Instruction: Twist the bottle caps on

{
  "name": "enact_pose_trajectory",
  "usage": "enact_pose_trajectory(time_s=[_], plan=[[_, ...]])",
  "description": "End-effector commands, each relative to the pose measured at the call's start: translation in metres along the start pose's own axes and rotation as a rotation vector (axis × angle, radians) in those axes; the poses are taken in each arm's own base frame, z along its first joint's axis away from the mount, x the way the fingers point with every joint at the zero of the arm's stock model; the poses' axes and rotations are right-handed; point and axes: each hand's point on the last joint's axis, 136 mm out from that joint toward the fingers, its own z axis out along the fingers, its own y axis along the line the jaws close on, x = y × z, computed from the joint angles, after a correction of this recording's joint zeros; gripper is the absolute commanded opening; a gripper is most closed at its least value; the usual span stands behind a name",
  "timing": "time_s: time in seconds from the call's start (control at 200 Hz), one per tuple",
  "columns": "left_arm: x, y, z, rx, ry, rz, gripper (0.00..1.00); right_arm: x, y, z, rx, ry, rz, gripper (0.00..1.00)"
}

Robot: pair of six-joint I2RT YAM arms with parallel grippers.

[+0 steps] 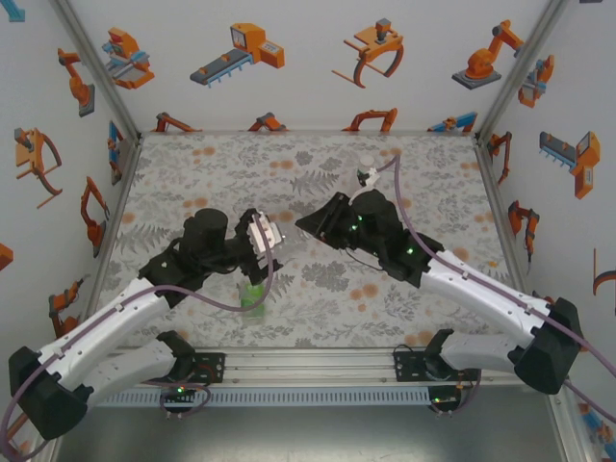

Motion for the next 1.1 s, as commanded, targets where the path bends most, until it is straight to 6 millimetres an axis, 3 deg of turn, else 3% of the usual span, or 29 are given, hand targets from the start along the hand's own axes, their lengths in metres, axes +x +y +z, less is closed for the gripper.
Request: enact_pose_trajectory(time_s=[0.0,0.15,0.34,0.526,0.631,0.776,0.951,1.096], plan=[[-0.005,0.019,-0.006,-0.08,0.001,-0.068,0.94,-0.026,0.002,0.0,0.058,-0.033,-0.111,0.12],[0.0,0.038,-0.02,-0.144,-0.005,-0.217,0.96,-0.06,-0.011,0.018,0.219,-0.033,-0.361,0.1],[0.018,0.074,-0.044,-0.305,0.072,-0.508,0.98,-0.099,-0.021,0.069,0.349,-0.006,-0.648,0.08],[0.038,0.078,-0.047,-0.34,0.165,-0.661,0.94,-0.132,-0.043,0.123,0.471,0.0,-0.82,0.05],[0.049,0.074,-0.046,-0.353,0.184,-0.76,0.9,-0.145,-0.059,0.144,0.527,-0.01,-0.867,0.05],[0.06,0.064,-0.04,-0.334,0.159,-0.848,0.87,-0.155,-0.076,0.161,0.535,-0.043,-0.881,0.05],[0.067,0.059,-0.041,-0.34,0.13,-0.899,0.87,-0.149,-0.09,0.166,0.537,-0.021,-0.872,0.07],[0.071,0.058,-0.043,-0.356,0.136,-0.9,0.87,-0.142,-0.099,0.168,0.534,-0.002,-0.866,0.21]])
